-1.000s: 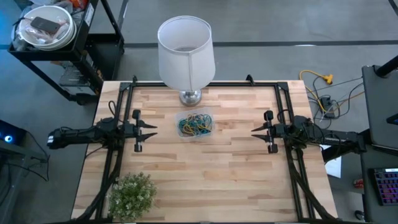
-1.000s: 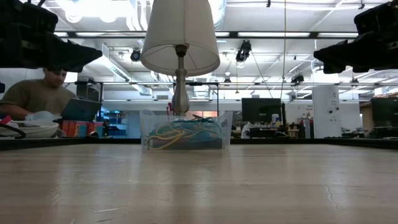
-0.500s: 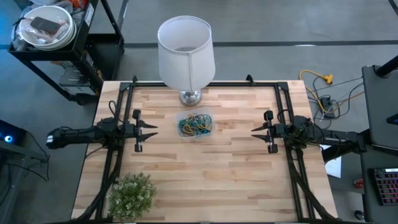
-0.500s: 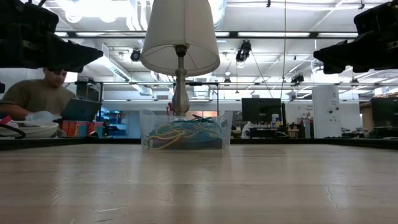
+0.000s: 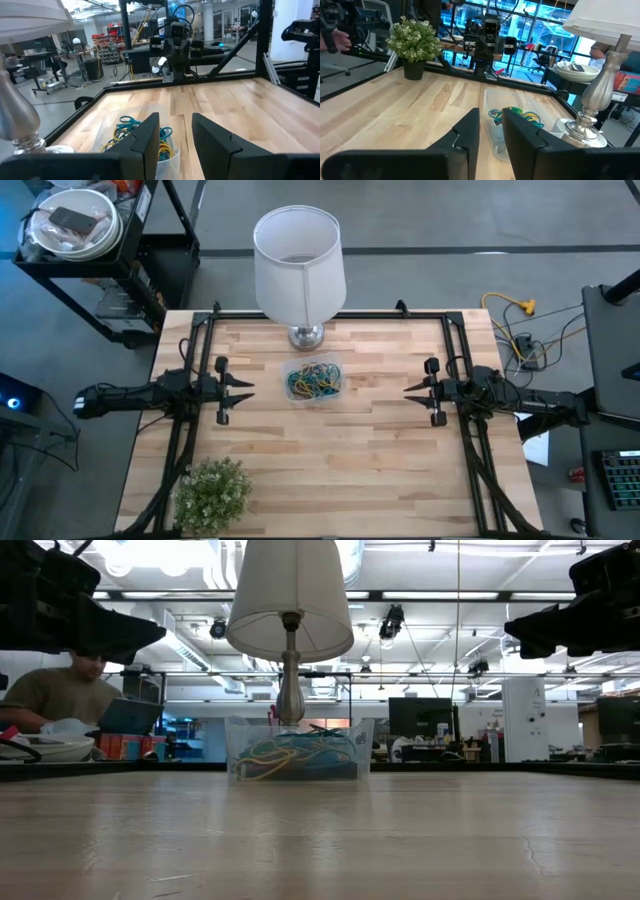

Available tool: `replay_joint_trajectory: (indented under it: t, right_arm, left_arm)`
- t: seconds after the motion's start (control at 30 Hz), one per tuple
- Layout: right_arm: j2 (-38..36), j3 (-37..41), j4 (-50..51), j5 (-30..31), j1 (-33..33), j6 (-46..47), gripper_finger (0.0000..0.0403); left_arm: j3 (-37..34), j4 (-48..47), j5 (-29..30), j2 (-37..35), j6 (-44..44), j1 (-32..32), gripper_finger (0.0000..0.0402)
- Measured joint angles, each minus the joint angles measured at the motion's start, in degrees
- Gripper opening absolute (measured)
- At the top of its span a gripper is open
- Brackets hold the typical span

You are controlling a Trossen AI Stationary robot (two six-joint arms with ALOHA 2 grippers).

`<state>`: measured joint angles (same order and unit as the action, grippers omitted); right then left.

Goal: Pick and place rubber bands into bin
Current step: Return to Home Position

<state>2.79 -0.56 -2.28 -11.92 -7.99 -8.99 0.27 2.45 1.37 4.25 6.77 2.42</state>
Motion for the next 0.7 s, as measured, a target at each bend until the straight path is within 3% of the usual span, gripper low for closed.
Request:
replay_joint_trajectory:
  t: [0.7]
  right_arm:
    - [0.00, 0.00, 0.00, 0.00, 0.00, 0.00, 0.0072]
  left_arm:
    - [0.00, 0.03, -0.18, 0.00, -0.18, -0.02, 0.0100]
